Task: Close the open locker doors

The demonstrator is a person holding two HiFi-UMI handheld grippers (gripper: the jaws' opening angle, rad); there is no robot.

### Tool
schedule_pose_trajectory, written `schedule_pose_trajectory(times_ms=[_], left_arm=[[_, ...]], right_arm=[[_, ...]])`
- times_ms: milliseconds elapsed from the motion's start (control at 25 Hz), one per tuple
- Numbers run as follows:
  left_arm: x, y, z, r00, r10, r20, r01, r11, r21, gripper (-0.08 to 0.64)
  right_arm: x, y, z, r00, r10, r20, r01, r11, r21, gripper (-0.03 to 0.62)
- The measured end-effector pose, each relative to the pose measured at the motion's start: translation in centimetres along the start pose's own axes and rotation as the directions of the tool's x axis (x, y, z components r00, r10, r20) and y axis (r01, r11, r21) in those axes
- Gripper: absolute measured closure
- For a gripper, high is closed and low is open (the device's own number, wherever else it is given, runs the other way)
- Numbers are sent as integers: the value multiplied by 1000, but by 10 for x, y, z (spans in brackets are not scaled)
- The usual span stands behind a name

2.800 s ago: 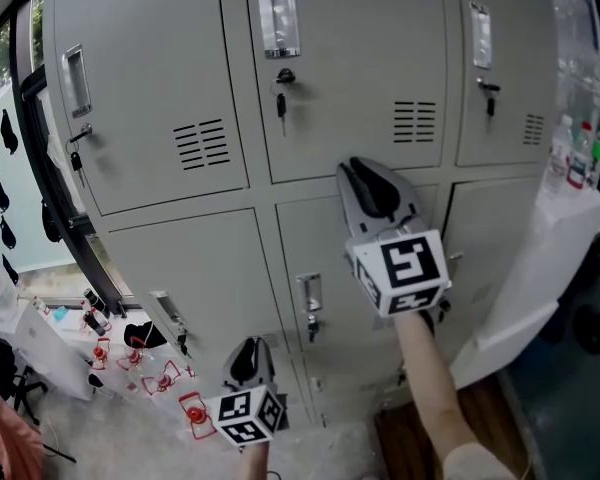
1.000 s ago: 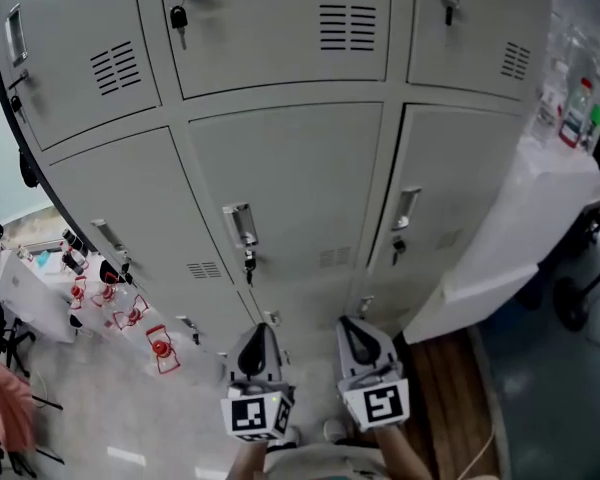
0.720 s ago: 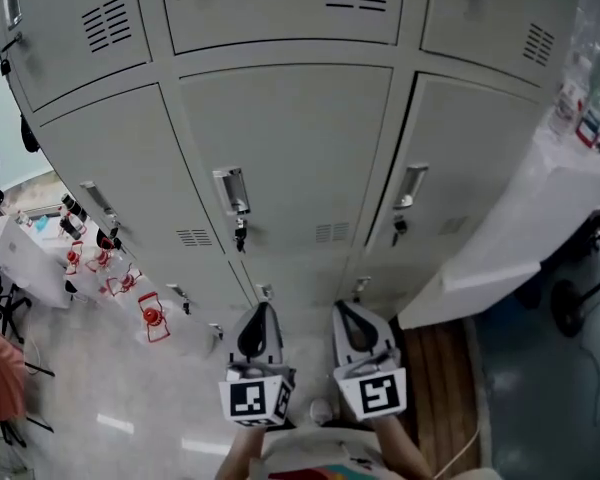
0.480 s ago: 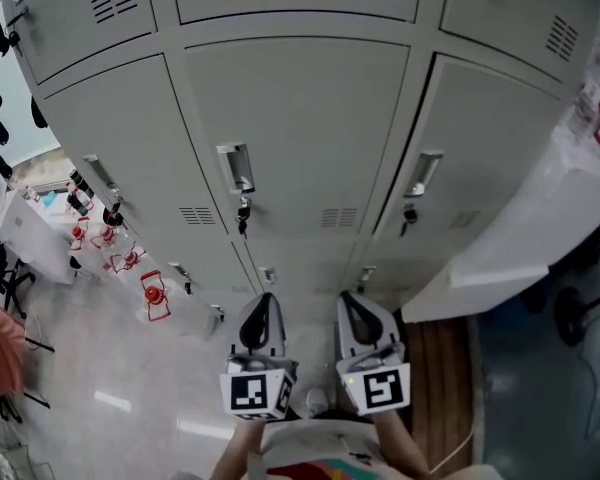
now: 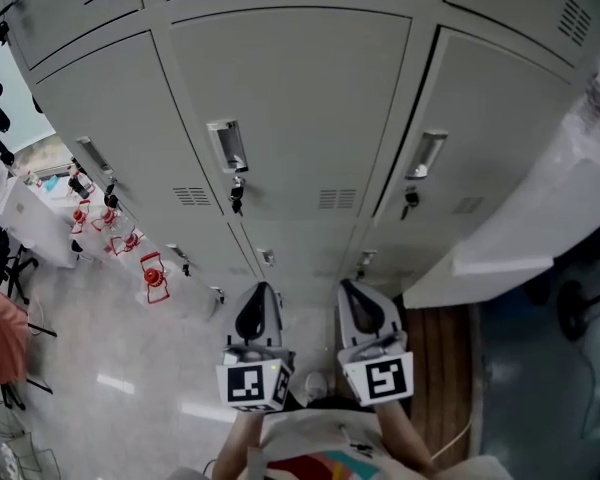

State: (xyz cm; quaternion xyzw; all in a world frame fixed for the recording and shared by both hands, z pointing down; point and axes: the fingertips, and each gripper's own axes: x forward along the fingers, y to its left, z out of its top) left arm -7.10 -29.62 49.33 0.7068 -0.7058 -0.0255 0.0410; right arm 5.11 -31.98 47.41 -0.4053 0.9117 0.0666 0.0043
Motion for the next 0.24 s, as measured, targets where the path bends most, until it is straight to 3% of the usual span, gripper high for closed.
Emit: schedule_pose_trajectory(times_ms=[240], left_arm=[[1, 1, -10, 1000, 11, -14, -12, 1000, -19, 554]], right_arm=[[-2, 0, 0, 1000, 10, 7, -10, 1000, -2, 586]])
